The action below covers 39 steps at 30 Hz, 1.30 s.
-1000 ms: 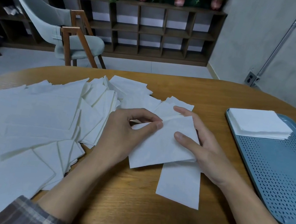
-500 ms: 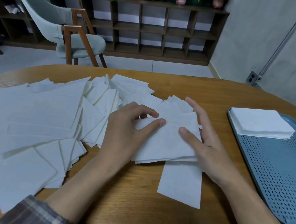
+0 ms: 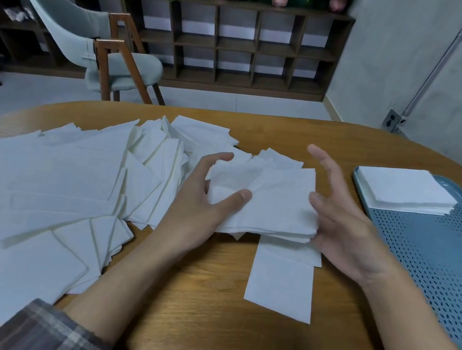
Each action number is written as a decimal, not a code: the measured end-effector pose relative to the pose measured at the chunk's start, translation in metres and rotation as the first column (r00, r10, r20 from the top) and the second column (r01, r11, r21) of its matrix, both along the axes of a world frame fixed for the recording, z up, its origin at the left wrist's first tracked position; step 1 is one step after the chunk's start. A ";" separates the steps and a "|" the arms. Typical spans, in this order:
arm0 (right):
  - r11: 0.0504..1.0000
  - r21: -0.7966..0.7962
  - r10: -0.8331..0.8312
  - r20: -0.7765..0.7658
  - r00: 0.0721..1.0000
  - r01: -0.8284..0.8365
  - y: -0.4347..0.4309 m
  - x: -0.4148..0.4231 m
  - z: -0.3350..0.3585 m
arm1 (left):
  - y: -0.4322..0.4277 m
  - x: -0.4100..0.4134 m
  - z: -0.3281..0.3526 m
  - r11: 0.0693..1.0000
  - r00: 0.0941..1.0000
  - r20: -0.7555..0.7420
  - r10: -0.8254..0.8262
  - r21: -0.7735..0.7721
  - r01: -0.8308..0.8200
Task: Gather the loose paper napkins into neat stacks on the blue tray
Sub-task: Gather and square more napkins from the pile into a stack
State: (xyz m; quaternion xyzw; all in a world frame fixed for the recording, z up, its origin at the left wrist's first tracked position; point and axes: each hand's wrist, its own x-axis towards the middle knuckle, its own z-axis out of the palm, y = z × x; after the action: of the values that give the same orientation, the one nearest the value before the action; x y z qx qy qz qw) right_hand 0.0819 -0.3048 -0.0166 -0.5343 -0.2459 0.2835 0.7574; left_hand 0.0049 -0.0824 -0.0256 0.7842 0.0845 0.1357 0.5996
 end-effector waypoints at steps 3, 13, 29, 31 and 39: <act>0.997 -0.008 0.083 -0.014 0.996 -0.083 -0.006 0.002 -0.001 | 0.001 -0.001 0.001 0.999 1.000 0.031 0.002 0.040 -0.003; 0.939 -0.242 -0.175 0.272 0.946 0.243 0.004 0.003 -0.012 | -0.008 -0.001 -0.006 0.985 0.987 0.114 -0.113 0.147 0.095; 0.859 -0.282 -0.242 0.511 0.825 0.427 0.001 0.011 -0.017 | -0.022 -0.009 -0.024 0.661 0.807 -0.156 -0.570 0.496 0.563; 0.854 -0.289 -0.242 0.516 0.822 0.432 0.002 0.011 -0.018 | -0.022 -0.009 -0.023 0.675 0.819 -0.130 -0.559 0.502 0.540; 0.851 -0.297 -0.278 0.446 0.851 0.434 0.003 0.012 -0.021 | -0.014 -0.013 -0.001 0.926 0.930 0.098 -0.353 0.178 0.333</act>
State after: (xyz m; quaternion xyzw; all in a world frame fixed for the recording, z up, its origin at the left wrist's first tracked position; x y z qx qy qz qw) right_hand 0.0944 -0.3018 -0.0373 -0.7549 -0.2240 0.0670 0.6127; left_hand -0.0076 -0.0963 -0.0266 0.8214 -0.1039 0.0851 0.5543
